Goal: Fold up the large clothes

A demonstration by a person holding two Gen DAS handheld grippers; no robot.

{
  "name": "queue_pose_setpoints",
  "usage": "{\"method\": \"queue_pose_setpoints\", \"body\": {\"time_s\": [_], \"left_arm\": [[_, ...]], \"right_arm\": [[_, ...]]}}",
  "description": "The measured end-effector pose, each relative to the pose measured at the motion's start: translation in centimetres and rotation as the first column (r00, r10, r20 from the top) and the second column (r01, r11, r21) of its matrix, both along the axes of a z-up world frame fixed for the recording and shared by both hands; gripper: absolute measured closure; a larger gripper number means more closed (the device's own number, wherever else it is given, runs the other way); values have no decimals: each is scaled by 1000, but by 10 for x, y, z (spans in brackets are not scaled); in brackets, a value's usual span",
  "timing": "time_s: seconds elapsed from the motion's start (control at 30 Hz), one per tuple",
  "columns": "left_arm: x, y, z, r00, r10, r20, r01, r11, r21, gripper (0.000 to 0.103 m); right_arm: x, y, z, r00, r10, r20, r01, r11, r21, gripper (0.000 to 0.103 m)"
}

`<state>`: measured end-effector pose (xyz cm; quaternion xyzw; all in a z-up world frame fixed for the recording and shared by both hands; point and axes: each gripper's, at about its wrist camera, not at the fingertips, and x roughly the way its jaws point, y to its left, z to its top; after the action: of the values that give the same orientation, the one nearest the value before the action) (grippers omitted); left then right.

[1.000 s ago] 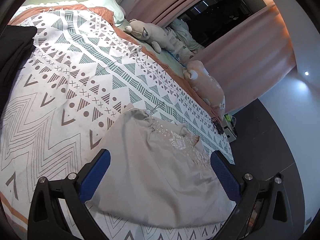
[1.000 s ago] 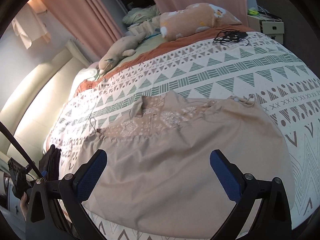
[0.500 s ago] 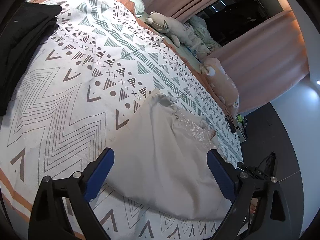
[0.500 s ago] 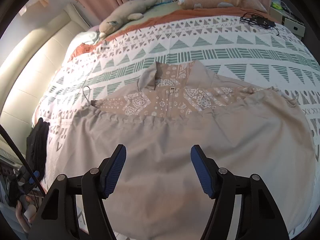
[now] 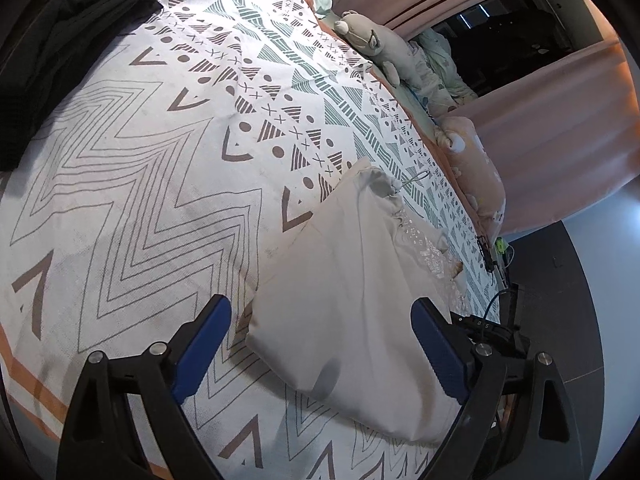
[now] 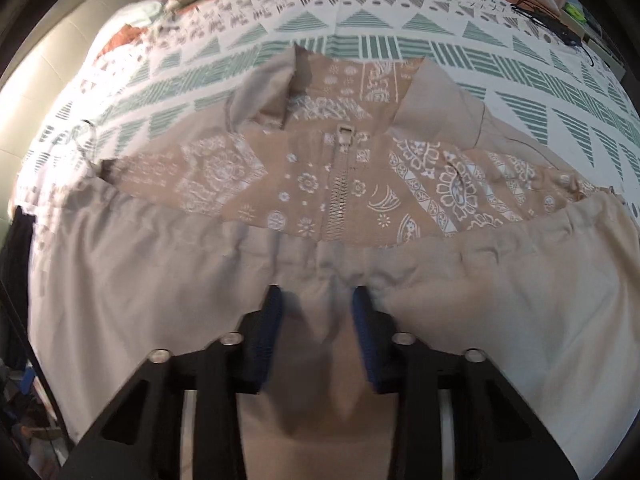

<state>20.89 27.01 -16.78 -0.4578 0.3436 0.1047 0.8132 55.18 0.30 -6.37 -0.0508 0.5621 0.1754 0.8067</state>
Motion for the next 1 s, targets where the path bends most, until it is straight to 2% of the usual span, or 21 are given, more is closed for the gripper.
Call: {"method": "queue_pose_setpoints", "body": {"time_s": [0.03,0.1,0.2,0.37,0.53,0.8,0.9,1.0], "left_arm": [[1,-1,-3,1000,-4,-5,4,1000,-5,10],[2,-3,-7,1000,-6,-15,6,1000,-11,10],[3,-3,-10,1000,-9,-19,8,1000,-14,10],[7,-2,-8,1000,-4,-6,4,1000,-26,10],[8,0,-6,1000,-2,10,3,999,-51,10],[-9,2,-10,1000,10,14,-9,993,-116,10],[-15,2,-13,1000,7,10,-6,990,-142,10],[-16,0,-17,1000,3,18,1,984,-180,17]], "right_arm": [[4,2,-4,1000,0,12,0,1000,-21,93],[8,5,-2,999,20,27,-19,1000,-9,103],[9,6,16,993,50,105,-50,999,-4,103],[15,1,52,982,29,189,-39,998,48,103],[32,8,38,985,22,172,-30,999,44,103],[56,10,-20,996,-8,89,6,1000,22,103],[57,13,-25,996,-16,92,13,1000,29,103],[63,7,-20,999,-16,38,14,998,57,103]]}}
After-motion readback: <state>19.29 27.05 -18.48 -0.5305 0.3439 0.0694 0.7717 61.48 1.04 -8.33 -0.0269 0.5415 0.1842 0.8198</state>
